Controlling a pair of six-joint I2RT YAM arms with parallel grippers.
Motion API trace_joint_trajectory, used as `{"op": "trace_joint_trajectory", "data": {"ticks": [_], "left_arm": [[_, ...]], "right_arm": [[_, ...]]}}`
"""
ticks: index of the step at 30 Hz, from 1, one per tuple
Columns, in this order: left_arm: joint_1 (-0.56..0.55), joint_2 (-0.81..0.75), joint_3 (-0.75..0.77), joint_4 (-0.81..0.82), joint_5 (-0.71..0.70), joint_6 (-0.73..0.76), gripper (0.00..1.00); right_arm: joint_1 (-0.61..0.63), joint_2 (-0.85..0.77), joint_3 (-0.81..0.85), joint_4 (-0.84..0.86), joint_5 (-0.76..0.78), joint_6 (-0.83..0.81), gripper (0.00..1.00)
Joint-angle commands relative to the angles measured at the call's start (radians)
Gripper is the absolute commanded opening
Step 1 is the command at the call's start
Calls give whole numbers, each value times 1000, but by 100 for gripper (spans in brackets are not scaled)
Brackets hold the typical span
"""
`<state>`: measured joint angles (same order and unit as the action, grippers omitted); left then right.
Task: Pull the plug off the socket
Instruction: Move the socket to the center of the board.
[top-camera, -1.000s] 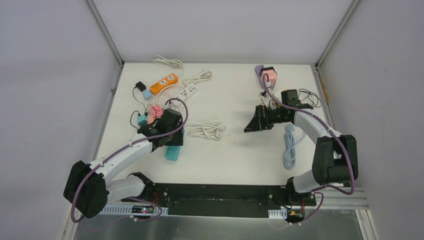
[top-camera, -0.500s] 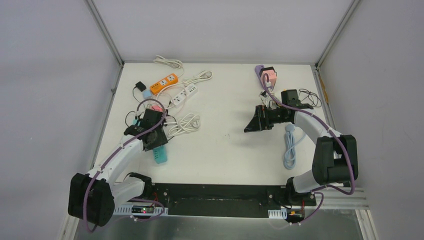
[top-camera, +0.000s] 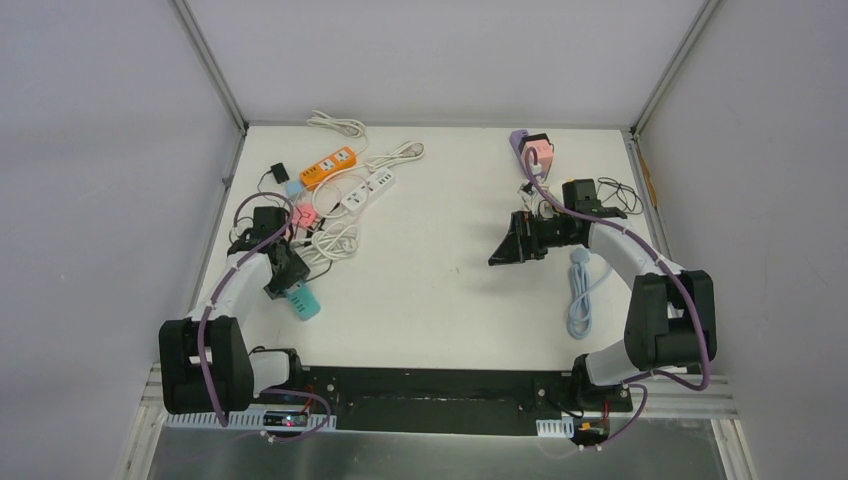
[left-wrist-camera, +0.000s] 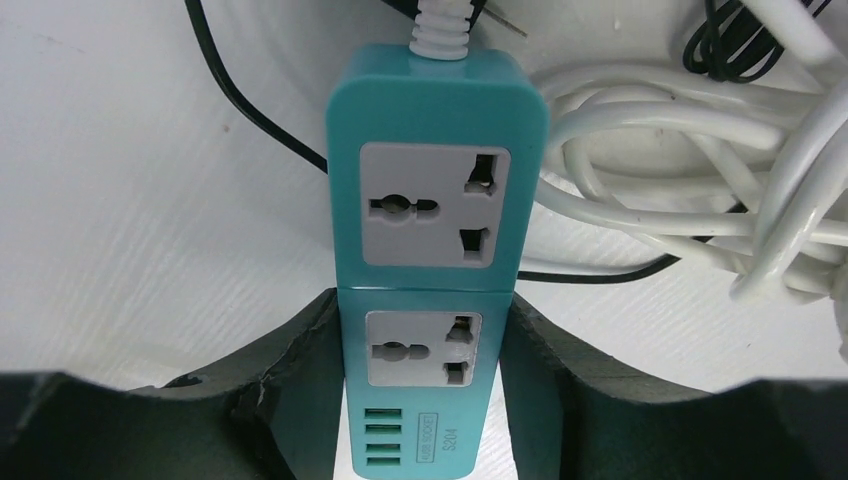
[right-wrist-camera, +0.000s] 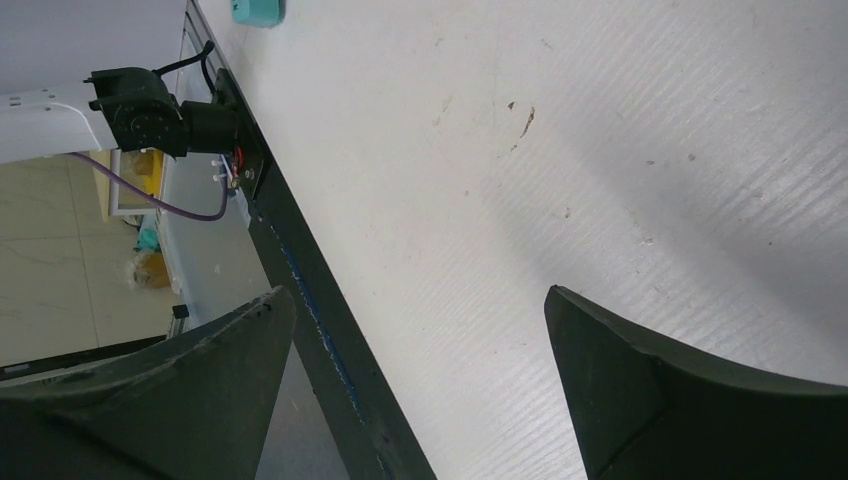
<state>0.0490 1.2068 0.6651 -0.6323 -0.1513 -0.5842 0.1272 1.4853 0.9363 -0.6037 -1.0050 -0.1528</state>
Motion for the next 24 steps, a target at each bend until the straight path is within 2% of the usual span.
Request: {"op": "trace_joint_trajectory", "data": {"ticks": [1, 3, 11, 16, 18, 24], "left_arm": [[63, 4, 62, 20, -13, -7, 36], [81, -1, 77, 10, -3, -6, 55], [91, -80, 151, -93, 139, 19, 83], [90, -199, 169, -176, 229, 62, 91], [91, -253, 171, -195, 265, 74, 99], [91, -315, 242, -205, 425, 12, 99]], "right_arm": [[-11, -53, -2, -10, 9, -43, 100], [-12, -60, 4, -20, 14, -51, 100], [-50, -121, 130, -195, 55, -167, 100], [-82, -117, 264, -403, 96, -307, 100], [-92, -101, 333, -506, 123, -370, 100], [-124, -62, 490, -680, 183, -445, 100]]}}
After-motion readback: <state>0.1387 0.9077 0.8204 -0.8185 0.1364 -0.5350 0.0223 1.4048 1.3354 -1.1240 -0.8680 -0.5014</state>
